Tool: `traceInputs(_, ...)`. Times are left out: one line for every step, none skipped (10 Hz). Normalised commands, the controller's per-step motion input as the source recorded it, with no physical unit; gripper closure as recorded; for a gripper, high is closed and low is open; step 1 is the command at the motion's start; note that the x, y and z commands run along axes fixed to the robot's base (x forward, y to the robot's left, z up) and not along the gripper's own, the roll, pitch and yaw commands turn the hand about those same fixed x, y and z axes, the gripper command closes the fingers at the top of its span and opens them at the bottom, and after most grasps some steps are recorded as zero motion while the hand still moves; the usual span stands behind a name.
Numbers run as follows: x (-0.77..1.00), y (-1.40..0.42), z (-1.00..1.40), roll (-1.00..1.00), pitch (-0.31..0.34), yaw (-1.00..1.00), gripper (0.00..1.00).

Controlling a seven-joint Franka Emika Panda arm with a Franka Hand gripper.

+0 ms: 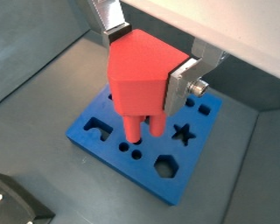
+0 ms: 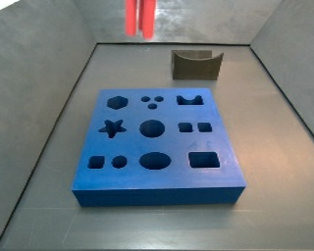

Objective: Pick up the 3 prong object. Move up. Place the 3 prong object on the fixture. Regrasp the 3 prong object. Move to above the board. Insert the 3 prong object.
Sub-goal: Insert the 3 prong object.

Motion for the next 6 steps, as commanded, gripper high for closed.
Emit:
traceInputs(0.01, 0.0, -0.83, 0.13, -0.169, -0.35, 1.0)
traceInputs(0.04, 0.0, -0.79, 0.07, -0.12, -0.44, 1.0)
traceInputs(0.03, 0.0, -0.73, -0.03, -0.08, -0.55, 1.0)
traceInputs(0.03, 0.01, -0.68, -0.06, -0.091, -0.55, 1.0)
traceInputs(0.04, 0.0, -0.6, 0.0, -0.017, -0.61, 1.0)
traceInputs(0.06, 0.0, -0.5, 0.0, 0.0, -0.67, 1.0)
